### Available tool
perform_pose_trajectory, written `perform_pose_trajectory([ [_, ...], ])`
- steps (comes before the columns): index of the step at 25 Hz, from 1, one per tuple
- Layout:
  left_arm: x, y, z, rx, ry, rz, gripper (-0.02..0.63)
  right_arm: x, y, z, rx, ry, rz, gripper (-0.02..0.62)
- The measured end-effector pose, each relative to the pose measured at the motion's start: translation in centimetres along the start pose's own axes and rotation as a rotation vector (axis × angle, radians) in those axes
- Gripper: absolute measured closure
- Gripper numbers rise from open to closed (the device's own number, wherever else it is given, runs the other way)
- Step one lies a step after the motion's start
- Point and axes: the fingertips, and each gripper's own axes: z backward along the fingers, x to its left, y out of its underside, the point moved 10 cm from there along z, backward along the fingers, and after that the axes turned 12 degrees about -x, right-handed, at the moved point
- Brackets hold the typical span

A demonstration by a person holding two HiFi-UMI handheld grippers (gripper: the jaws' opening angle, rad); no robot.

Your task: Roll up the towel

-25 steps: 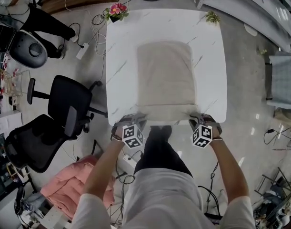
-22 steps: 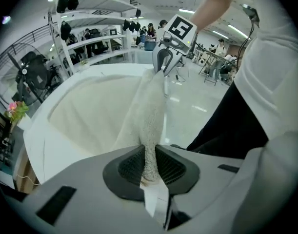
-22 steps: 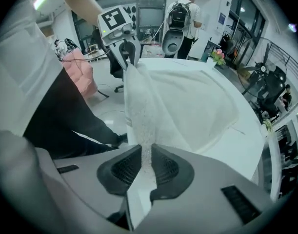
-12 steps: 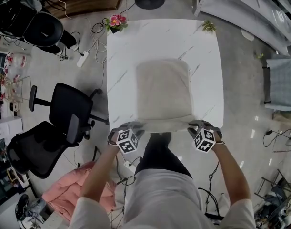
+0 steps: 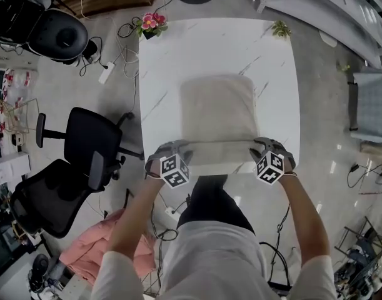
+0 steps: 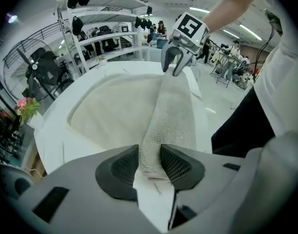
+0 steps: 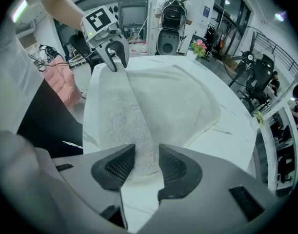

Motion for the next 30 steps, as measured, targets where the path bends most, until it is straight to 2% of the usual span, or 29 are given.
perform_pose_trajectory([
  [3,0.4,0.8,-0.6,-0.009,-0.037,0.023,0.416,-0.5,0.2,-1.0,0.007,0.072,-0.043,0.385],
  [8,0.1,1.4,-1.1,-0.036,-0.045,0.033,0.434,-0.3,0.3,-1.8,0.016,0.106,-0.042,0.383],
  [13,-0.2,0.5,1.3,-0.059,-0.097,-0.001,0.422,-0.2,-1.0,1.7,-0.095,0.169,-0.05,0.383],
  [16,-0.9,-0.4,4.0,-0.1,-0.16,-0.03,0.422,0.8,-2.0,4.6,-0.161,0.218,-0.036,0.382],
  [18,-2.1,-1.1,5.3,-0.144,-0.162,-0.045,0.437,1.9,-2.4,5.7,-0.198,0.201,-0.048,0.382],
  [20,-3.9,-1.5,5.2,-0.17,-0.106,-0.069,0.446,3.3,-2.2,5.6,-0.202,0.129,-0.056,0.382],
  [22,-5.5,-1.1,3.9,-0.149,-0.052,-0.111,0.442,4.8,-1.4,4.5,-0.156,0.06,-0.014,0.382],
  [25,-6.6,0.5,1.7,-0.085,-0.021,-0.155,0.396,6.0,0.0,2.0,-0.063,0.033,0.082,0.382],
  [27,-6.5,1.5,0.9,-0.074,-0.023,-0.137,0.388,6.0,0.6,0.6,-0.034,0.042,0.094,0.38],
  [30,-5.9,2.4,0.2,-0.085,-0.039,-0.085,0.417,5.5,0.8,-0.7,-0.016,0.05,0.075,0.382],
])
